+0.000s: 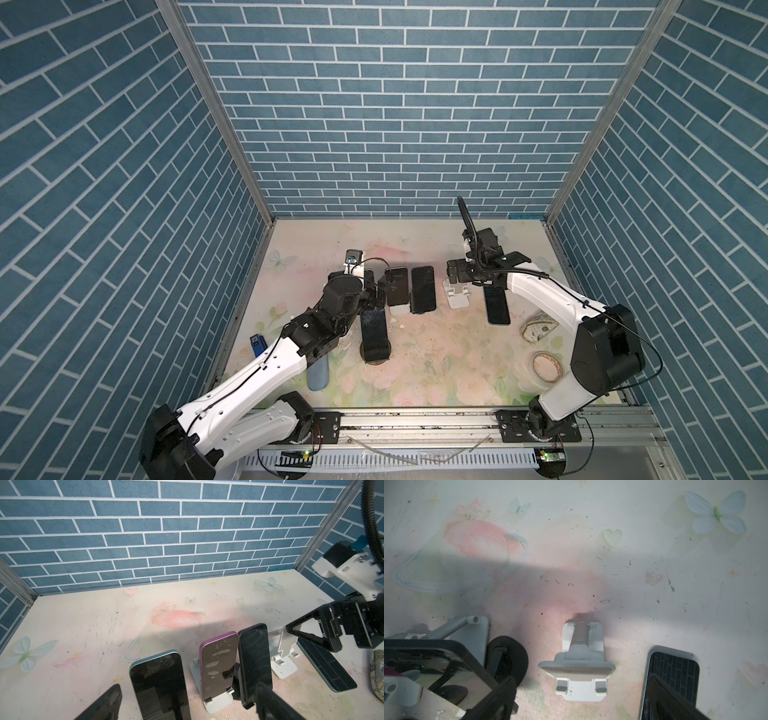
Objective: Remove the phone from the phone stand
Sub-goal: 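Move the right gripper over the empty white stand and grasp its stem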
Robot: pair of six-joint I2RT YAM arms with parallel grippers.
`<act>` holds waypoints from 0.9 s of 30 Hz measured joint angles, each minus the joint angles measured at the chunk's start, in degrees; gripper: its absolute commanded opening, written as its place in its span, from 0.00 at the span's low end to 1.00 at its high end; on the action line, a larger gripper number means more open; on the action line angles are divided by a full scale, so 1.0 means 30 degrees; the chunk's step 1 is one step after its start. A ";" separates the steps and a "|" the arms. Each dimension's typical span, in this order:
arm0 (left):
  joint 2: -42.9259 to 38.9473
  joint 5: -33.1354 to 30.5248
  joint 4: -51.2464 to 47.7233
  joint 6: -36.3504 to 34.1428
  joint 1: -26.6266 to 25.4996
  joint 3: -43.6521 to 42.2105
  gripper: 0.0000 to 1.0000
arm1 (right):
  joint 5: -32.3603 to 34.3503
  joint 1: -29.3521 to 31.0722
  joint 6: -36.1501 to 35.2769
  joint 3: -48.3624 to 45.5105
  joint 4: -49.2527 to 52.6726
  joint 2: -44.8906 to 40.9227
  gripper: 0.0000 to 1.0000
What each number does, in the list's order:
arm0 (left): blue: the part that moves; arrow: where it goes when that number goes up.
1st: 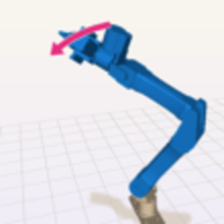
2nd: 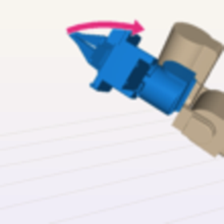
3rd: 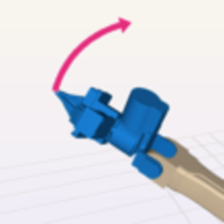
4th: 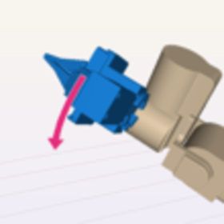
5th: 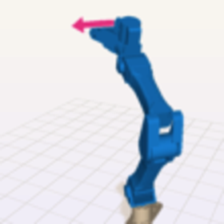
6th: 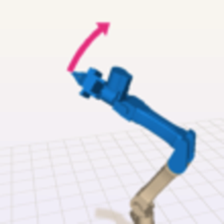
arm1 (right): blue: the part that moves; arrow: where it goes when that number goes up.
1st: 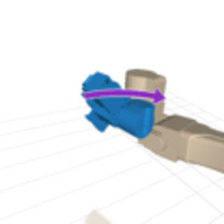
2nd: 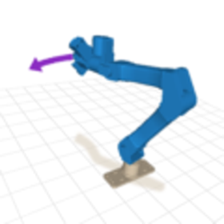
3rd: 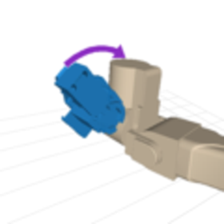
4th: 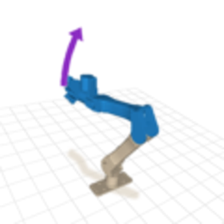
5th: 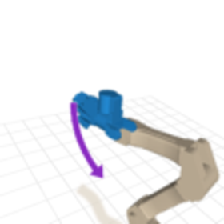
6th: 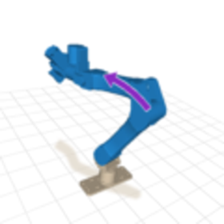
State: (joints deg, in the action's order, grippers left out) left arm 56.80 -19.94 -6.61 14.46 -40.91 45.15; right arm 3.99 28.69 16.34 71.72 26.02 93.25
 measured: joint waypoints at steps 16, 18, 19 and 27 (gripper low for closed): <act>-0.0240 -0.0219 -0.0007 -0.0087 0.0000 -0.0357 1.00 | 0.0823 0.0568 0.0605 0.1020 0.0080 0.2703 0.62; -0.0248 -0.0240 -0.0007 -0.0124 0.0000 -0.0357 1.00 | 0.0969 0.0576 0.0663 0.1239 0.0204 0.2849 0.52; -0.0262 -0.0270 -0.0007 -0.0124 0.0000 -0.0357 1.00 | 0.0976 0.0576 0.0699 0.1311 0.0182 0.2922 0.49; -0.0313 -0.0342 0.0000 -0.0240 0.0000 -0.0386 1.00 | 0.1756 0.0656 0.0379 0.2076 0.0299 0.3337 0.46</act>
State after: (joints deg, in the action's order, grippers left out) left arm 55.86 -20.97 -6.61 13.74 -40.91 43.99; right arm 9.26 30.65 17.47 77.95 26.92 103.26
